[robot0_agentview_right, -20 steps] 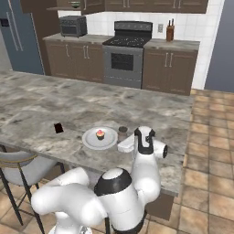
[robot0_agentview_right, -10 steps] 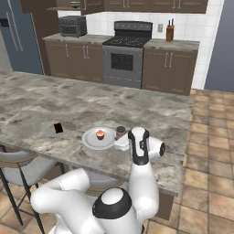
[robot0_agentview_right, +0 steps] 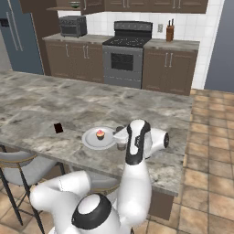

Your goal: Take the cinnamon bottle from the cabinet and place it on the dining table, next to the plate with the cupcake. Then take the chocolate from the dining counter and place it on the cupcake plate.

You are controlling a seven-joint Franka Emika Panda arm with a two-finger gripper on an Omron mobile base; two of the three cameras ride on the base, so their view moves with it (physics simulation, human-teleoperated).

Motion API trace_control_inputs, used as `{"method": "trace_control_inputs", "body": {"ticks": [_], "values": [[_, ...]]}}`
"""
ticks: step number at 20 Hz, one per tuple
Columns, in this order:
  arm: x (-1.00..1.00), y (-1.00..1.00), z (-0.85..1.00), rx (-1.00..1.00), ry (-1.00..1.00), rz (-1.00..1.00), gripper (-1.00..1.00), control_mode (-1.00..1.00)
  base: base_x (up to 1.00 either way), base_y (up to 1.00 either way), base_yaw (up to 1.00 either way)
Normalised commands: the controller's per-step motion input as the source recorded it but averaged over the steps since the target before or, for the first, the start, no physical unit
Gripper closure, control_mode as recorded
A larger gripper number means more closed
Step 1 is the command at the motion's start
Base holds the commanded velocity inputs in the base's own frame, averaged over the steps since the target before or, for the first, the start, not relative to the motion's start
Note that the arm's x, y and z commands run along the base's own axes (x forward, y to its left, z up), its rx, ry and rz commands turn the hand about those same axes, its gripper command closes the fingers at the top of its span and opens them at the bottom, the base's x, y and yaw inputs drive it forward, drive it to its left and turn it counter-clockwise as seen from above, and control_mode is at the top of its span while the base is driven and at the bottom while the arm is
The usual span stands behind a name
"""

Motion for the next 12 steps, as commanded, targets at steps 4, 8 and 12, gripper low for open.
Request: {"method": "trace_control_inputs", "body": {"ticks": [4, 8, 12], "values": [[-0.64, 0.05, 1.0, -0.01, 0.06, -0.01, -1.0, -1.0, 0.0, 0.0, 0.0], [-0.44, 0.59, 1.0, -0.08, 0.14, -0.01, -1.0, -1.0, 0.0, 0.0, 0.0], [-0.51, 1.0, 0.86, -0.23, 0.2, -0.02, -1.0, -1.0, 0.0, 0.0, 0.0]]}}
